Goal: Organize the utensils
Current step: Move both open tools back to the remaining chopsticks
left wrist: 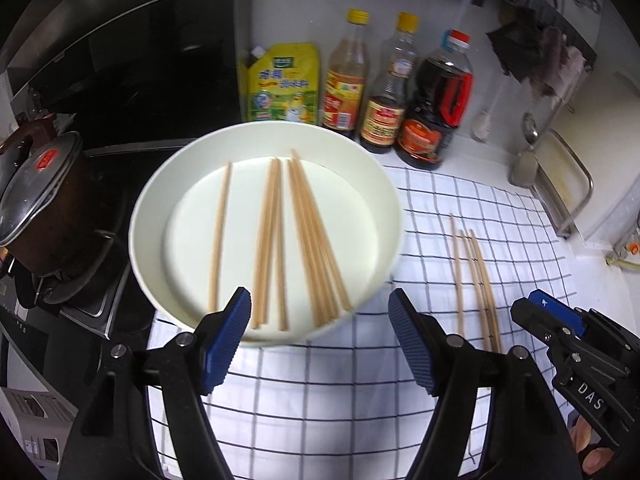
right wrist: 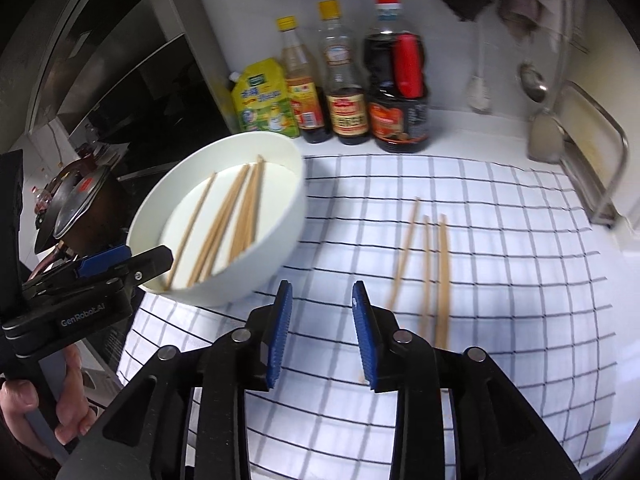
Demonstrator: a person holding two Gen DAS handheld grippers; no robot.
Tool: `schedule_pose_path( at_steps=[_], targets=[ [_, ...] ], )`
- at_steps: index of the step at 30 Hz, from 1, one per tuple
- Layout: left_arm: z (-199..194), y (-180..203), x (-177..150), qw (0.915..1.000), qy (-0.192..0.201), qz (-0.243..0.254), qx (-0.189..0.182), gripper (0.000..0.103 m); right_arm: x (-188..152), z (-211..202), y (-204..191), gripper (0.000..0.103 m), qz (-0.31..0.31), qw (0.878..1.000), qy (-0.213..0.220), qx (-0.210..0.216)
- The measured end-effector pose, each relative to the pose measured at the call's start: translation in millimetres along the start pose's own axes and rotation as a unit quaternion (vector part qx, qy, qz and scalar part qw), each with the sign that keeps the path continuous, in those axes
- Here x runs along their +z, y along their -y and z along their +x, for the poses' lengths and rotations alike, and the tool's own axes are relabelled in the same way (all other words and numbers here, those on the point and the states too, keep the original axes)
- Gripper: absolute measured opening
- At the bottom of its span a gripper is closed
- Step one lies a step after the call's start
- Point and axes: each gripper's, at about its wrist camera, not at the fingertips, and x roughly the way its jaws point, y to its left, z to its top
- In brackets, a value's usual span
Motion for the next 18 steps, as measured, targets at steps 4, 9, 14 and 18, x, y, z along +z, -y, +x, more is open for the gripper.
schedule_pose_path(
  at_steps=[4,9,14,18],
  targets=[
    [2.3,21.4,-7.7,0.9999,-0.007,0.012,-0.005,0.072,-10.9,-7.2,20.7,0.032,0.011,1.000,0.003,-0.014],
    [7.9,45.1,-16.7,0.9994,-0.016,0.026,-0.014,0.073,-22.2,-12.7,48.1,0.033,0.026,0.999,0.003,-0.028],
    [15.5,67.8,-25.5,0.9989,-0.020,0.038,-0.020,0.075,-33.4,-9.9,76.5,0.036,0.039,0.998,-0.001,-0.041],
    [23.5,81.6,-28.8,0.9985,-0.024,0.044,-0.021,0.075,-41.4,-1.7,95.6,0.037,0.045,0.998,-0.010,-0.047]
  ],
)
